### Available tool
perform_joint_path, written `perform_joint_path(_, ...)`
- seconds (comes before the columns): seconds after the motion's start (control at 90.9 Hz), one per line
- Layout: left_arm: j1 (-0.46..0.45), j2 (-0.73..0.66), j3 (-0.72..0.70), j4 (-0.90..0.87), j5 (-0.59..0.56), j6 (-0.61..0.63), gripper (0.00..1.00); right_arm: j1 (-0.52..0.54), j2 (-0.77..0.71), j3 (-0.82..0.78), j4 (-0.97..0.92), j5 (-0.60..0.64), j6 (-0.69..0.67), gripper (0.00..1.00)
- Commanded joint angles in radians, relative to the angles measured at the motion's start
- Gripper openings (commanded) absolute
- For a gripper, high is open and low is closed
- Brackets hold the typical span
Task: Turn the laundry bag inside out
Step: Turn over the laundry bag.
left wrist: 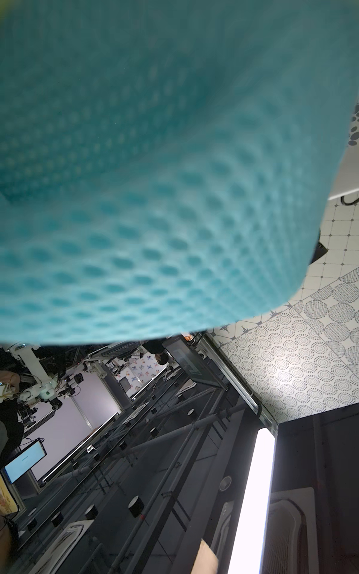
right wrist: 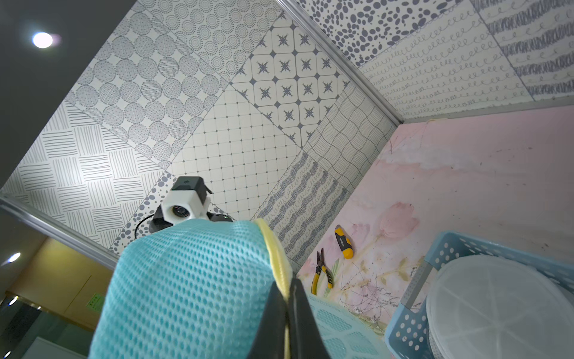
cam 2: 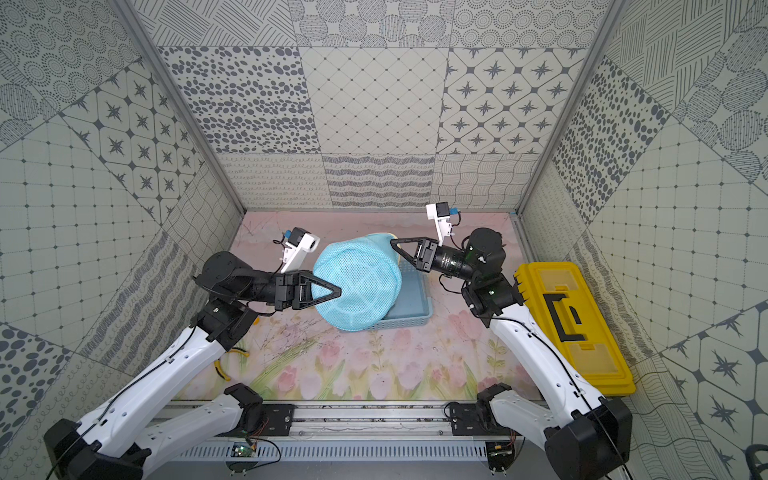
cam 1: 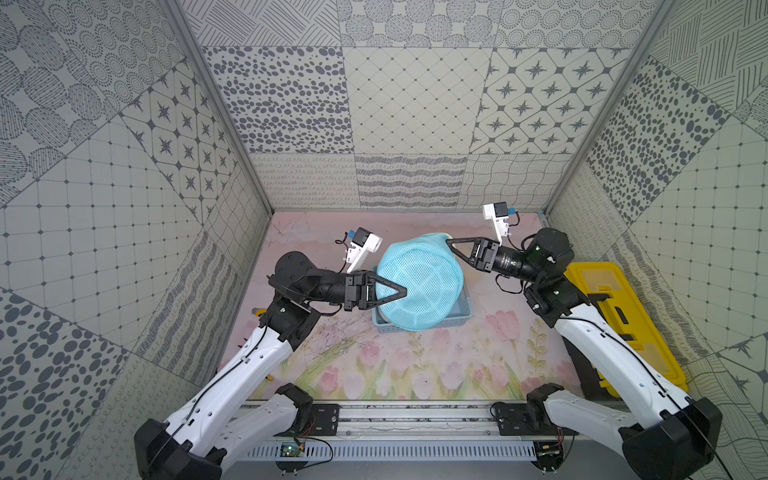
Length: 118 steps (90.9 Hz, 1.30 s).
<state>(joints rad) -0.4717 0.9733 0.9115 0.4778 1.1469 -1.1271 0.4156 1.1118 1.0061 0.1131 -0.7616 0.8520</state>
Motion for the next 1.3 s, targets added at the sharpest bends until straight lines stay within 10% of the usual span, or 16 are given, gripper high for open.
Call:
perform_joint_path(0.0,-0.021,-0.014,0.014,0.310,-0.067,-0.132,0.00,0.037,0.034,0.014,-0.232,0.162,-0.121,0.00)
perform_joint_path(0.209,-0.029,-0.020,0.100,0.067,-0.235,-0.037,0.00,0.084,0.083,0.007,-0.256,0.159,-0.139,0.00)
perform_joint_path(0.341,-0.028,-0.056,0.177,-0.309,-0.446,0.129,0.00,0.053,-0.002,-0.004,-0.278,0.232,-0.179,0.59)
perform_joint_path(0.484,-0.028,-0.125,0.152,-0.435,-0.682,0.172,0.00,0.016,-0.111,-0.064,-0.185,0.237,-0.145,0.77)
perform_joint_path(0.858,-0.029,-0.130,0.058,-0.276,-0.952,0.063,0.00,0.216,-0.035,0.015,0.085,0.157,0.040,0.78)
perform_joint_path(1.288,-0.030,-0.115,0.009,-0.172,-0.988,0.011,0.00,0.333,0.163,0.077,0.276,0.194,0.187,0.82)
